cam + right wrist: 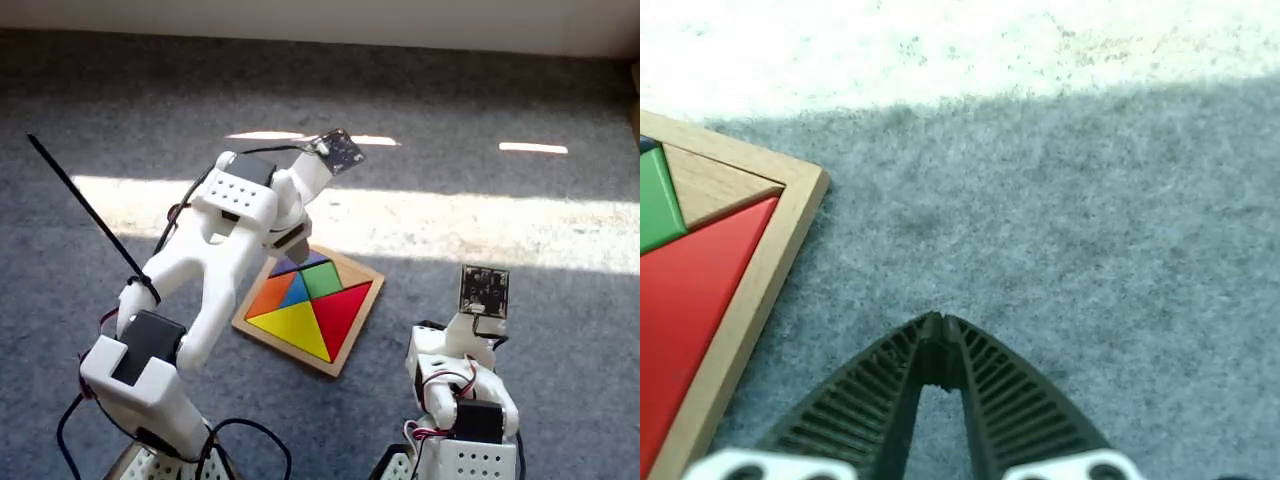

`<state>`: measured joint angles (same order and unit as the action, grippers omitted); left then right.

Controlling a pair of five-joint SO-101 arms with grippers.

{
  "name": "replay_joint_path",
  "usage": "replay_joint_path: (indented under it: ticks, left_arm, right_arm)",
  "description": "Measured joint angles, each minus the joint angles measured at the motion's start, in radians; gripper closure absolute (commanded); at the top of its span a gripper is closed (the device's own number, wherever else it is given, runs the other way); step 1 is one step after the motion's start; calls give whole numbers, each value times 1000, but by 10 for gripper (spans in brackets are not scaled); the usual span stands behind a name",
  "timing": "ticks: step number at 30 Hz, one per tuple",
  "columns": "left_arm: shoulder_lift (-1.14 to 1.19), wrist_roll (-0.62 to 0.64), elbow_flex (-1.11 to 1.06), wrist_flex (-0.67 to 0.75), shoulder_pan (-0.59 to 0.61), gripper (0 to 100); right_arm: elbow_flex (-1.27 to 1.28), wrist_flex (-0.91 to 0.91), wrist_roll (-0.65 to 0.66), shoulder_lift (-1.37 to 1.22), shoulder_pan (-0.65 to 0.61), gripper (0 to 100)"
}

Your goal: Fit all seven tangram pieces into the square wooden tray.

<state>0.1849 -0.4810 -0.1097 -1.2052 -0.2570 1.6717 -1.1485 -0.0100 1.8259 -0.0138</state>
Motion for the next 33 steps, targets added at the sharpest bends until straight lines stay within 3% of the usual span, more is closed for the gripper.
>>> replay_joint_path:
  ticks: [10,19,27,33]
  left_arm:
    - [9,0,3,-18,44,820]
    - [-126,78,-18,-55,132,986]
    - [-422,77,-255,-51,216,995]
    - [-687,83,-537,107,279,995]
  right_arm:
    - [0,0,0,0,0,993]
    - [0,0,0,0,0,993]
    - [0,0,0,0,0,993]
    - [0,0,0,0,0,993]
